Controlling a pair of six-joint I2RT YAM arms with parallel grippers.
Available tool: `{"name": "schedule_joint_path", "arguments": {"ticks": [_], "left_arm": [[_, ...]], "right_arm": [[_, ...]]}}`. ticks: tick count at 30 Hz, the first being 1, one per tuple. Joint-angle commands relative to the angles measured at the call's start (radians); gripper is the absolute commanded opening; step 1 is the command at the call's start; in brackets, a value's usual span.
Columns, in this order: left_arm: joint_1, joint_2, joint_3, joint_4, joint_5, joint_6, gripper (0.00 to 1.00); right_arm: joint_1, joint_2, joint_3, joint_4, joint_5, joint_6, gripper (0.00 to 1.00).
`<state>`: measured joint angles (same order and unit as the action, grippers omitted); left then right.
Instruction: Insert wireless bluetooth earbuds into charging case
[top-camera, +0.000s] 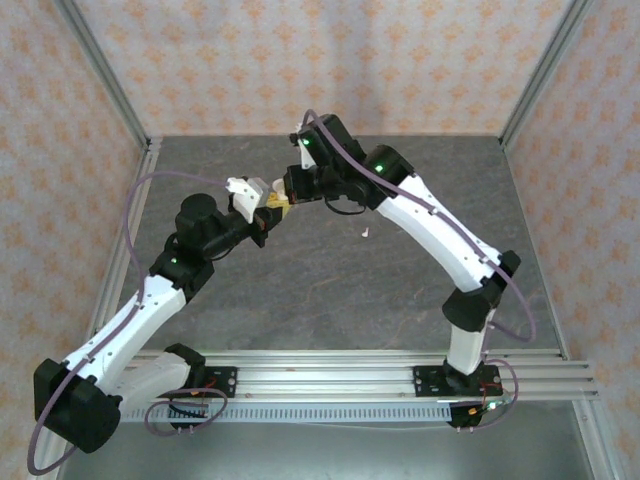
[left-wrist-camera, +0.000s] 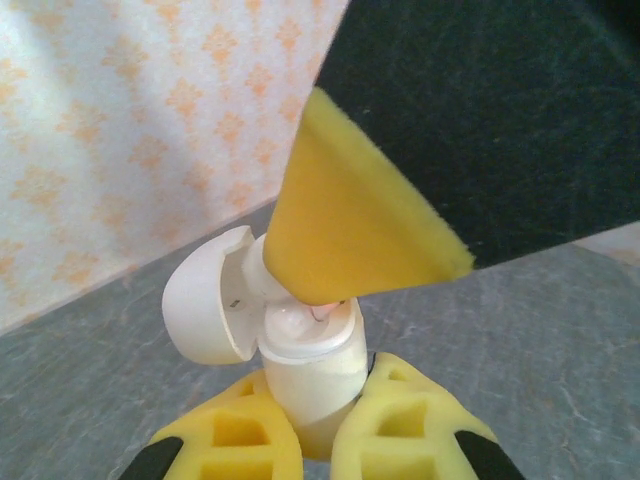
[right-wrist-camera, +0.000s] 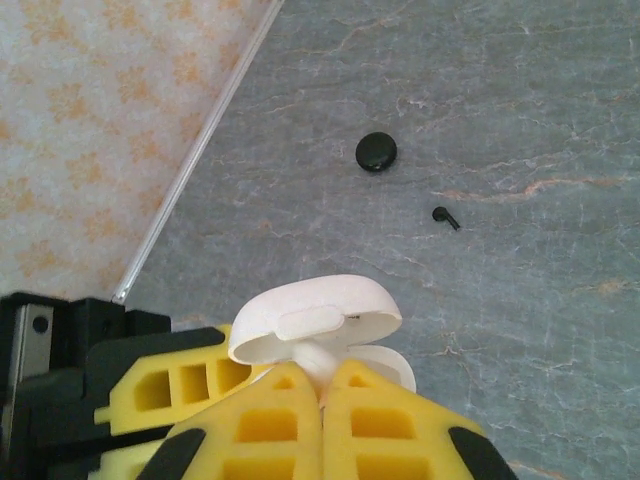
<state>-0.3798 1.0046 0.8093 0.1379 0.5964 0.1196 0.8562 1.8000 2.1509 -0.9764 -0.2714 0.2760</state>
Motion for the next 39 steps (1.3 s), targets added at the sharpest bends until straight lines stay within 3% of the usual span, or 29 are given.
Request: {"name": "schedule_joint_path", "arguments": {"ticks": [1,11,19,23,28,39], "left_arm": [[-0.019,0.000,0.068,0.049,0.179,-0.010,0.00],[-0.019,0.003,0.109,0.050,0.286,-0.028,0.00],[-0.021,0.006,0.132,0.029,0.305,-0.028,0.00],[-0.023,0.012,0.137,0.028,0.307,-0.026,0.00],[-0.027,0.018,0.146,0.016,0.309,-0.019,0.00],[-0.028,0.022,0.148,0.003,0.312,-0.009,0.00]], "right_arm": [[0.012,-0.071,-0.087,0.129,-0.126,-0.067,0.05],[-0.044,-0.260,-0.380,0.392,-0.336,-0.076,0.04],[-0.062,-0.303,-0.452,0.444,-0.431,-0.087,0.10],[-0.062,-0.314,-0.465,0.456,-0.449,-0.098,0.13],[-0.065,-0.330,-0.474,0.456,-0.430,-0.105,0.27],[-0.069,-0.352,-0.484,0.468,-0.370,-0.095,0.30]]}}
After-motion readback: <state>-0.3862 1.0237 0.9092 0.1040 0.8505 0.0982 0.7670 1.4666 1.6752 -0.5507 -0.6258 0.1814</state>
